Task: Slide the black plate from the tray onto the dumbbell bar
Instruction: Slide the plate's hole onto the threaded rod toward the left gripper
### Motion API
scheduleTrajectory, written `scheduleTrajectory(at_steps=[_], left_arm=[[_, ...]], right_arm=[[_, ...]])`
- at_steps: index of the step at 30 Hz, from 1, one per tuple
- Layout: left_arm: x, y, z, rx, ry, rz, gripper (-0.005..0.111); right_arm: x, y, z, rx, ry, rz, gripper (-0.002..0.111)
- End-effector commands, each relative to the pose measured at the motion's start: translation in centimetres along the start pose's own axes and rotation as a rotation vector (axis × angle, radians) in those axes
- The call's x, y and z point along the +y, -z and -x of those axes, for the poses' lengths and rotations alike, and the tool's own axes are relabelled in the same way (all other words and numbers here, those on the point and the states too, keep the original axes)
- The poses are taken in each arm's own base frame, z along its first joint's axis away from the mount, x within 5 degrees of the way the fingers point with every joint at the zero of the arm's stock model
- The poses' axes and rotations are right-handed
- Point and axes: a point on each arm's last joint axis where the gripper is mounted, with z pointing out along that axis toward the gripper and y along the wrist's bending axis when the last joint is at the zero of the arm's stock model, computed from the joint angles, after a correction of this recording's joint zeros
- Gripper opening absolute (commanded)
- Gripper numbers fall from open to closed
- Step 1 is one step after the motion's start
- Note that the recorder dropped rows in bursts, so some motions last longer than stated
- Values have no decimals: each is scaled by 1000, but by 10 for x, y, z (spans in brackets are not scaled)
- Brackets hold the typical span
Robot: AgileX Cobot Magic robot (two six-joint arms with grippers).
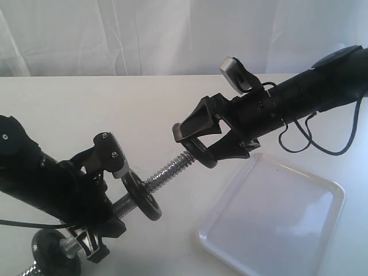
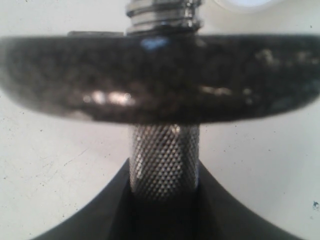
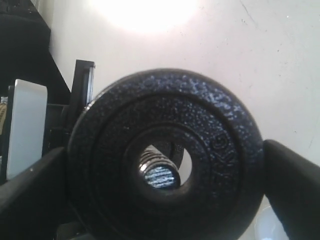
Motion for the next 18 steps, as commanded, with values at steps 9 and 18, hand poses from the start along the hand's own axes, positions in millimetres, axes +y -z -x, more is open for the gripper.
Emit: scheduleTrajectory(at_steps=[9,18], left_arm=[[1,17,18,-129,77,33,0],[2,17,19,-133,77,42,0]], right_arm=[[20,8,-2,9,30,43,0],[19,7,-5,21,14,38,0]])
